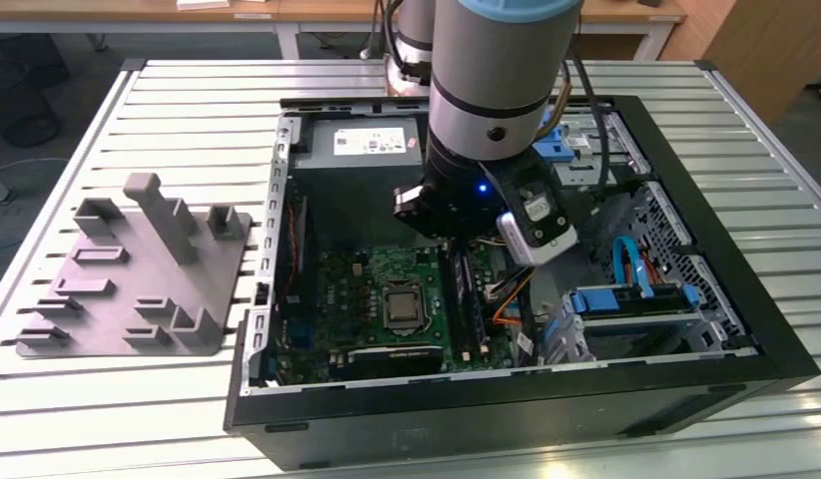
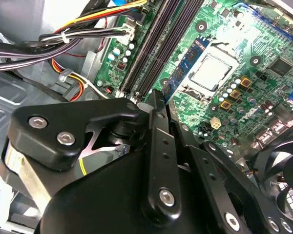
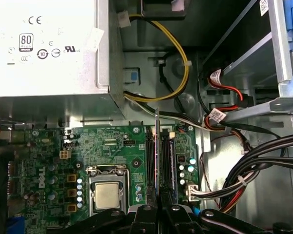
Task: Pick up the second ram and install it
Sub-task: 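Insert the second ram into the second slot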
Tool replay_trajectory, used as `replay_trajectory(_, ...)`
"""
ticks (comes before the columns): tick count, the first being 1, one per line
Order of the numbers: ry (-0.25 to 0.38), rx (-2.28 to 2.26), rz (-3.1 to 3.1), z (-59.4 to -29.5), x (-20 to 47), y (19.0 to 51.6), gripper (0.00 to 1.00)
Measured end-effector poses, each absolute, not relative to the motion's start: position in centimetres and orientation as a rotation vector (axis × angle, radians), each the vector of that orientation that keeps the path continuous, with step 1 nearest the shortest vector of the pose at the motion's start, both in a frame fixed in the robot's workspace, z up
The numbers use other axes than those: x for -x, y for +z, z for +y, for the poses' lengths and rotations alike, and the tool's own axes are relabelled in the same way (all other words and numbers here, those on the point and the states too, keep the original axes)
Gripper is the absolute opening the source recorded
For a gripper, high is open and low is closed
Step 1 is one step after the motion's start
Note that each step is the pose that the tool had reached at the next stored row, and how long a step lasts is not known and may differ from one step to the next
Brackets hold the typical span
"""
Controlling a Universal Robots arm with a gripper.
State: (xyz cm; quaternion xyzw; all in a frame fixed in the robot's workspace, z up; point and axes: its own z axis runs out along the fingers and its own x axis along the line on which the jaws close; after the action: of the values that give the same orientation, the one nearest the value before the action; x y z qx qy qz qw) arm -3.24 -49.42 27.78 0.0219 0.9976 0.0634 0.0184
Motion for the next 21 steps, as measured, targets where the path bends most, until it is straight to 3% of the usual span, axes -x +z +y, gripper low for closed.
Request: replay_trajectory(21, 0.197, -0.068, 3.098, -49.49, 3.24, 27.09, 0.14)
